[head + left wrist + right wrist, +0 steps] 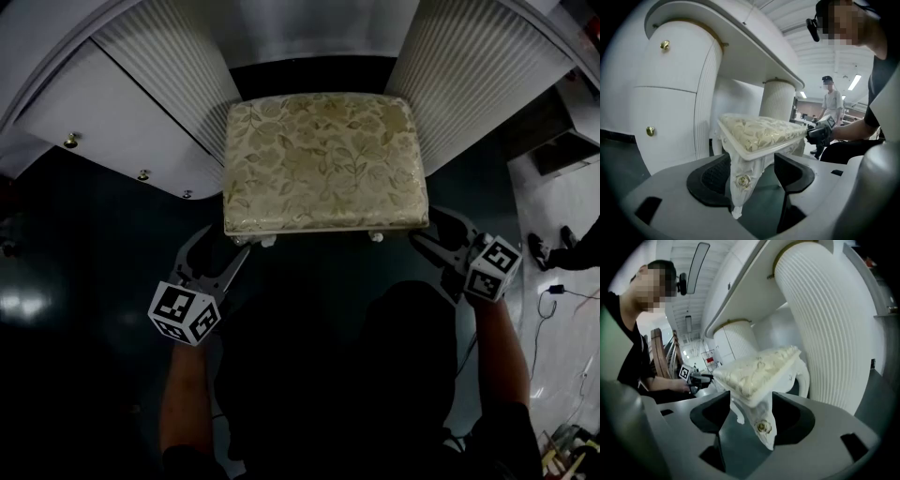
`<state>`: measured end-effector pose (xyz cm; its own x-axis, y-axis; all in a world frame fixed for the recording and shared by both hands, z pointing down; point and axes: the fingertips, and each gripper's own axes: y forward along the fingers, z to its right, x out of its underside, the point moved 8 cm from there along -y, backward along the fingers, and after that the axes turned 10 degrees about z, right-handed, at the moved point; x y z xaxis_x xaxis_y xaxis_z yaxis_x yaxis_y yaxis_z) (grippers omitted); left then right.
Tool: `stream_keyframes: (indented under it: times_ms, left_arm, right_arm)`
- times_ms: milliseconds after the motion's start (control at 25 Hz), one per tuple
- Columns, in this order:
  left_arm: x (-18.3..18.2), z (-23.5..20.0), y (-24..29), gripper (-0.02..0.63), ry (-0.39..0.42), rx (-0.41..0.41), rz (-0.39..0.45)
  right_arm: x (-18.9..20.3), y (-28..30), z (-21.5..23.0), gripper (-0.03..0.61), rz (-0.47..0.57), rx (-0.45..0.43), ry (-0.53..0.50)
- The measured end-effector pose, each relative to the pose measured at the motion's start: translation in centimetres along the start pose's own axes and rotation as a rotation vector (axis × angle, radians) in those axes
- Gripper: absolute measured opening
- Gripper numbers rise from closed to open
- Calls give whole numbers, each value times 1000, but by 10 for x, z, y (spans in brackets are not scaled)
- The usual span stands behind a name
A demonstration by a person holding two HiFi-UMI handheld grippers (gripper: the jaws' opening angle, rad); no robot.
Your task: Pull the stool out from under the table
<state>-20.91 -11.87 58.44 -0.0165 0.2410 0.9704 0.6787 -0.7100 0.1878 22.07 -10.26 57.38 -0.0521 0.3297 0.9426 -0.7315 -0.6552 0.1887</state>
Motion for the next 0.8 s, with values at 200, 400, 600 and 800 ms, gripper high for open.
stream_keyframes:
  times_ms: [200,400,600,800]
  left_arm:
    - [-23,-5,-11,300,-81,19,86]
    - [-37,-10,-3,317,-139,35,148]
    - [-42,-22,13,349,-308,84,141]
    - [-30,-22,27,359,-290,93,26]
  right_arm:
    - [-37,1,0,236,99,9,24]
    - [-43,14,-2,241,85,29,-43]
    - [-36,20,6,262,62,54,104]
    - [-37,21,8,264,30,57,106]
